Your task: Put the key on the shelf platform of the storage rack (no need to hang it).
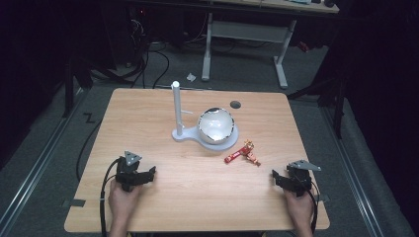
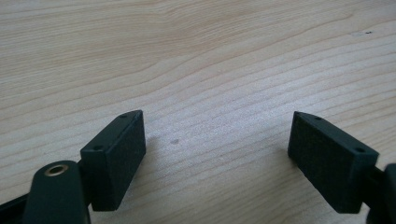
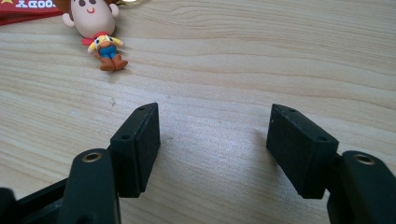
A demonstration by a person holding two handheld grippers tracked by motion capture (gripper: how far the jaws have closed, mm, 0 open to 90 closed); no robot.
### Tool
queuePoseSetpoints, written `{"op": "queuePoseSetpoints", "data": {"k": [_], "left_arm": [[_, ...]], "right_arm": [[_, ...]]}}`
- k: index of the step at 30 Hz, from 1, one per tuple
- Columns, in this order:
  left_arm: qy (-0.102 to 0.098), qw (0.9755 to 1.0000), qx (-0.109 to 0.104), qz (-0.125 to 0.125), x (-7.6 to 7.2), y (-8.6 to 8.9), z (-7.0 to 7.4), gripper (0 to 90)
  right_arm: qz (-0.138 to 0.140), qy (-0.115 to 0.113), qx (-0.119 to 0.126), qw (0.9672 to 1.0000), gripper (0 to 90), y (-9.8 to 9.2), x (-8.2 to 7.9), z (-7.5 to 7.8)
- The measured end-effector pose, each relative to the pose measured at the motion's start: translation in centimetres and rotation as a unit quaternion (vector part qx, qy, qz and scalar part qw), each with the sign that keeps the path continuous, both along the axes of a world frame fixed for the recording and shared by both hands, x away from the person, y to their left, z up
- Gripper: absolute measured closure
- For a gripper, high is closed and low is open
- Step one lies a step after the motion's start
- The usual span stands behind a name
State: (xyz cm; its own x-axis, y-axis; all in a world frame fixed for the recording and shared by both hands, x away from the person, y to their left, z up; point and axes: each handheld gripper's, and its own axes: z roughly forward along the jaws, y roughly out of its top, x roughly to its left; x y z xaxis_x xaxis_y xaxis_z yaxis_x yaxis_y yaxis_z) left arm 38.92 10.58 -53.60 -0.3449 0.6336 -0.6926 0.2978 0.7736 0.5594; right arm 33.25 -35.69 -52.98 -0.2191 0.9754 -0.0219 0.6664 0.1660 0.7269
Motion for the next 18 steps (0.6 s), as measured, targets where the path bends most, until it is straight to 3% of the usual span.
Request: {"op": "queuePoseSetpoints", "data": {"k": [7, 18], "left_arm": [[0.0, 1.0, -0.001, 0.001, 0.01, -0.01, 0.01, 19.5], [0.0, 1.0, -0.001, 0.001, 0.01, -0.01, 0.01, 19.5]], "right_arm": [[0.001, -0.001, 0.001, 1.0, 39.5, 0.16, -0.06, 0.02], [0.004, -0.001, 0.001, 1.0, 39.7, 0.17, -0.08, 0.04]]}}
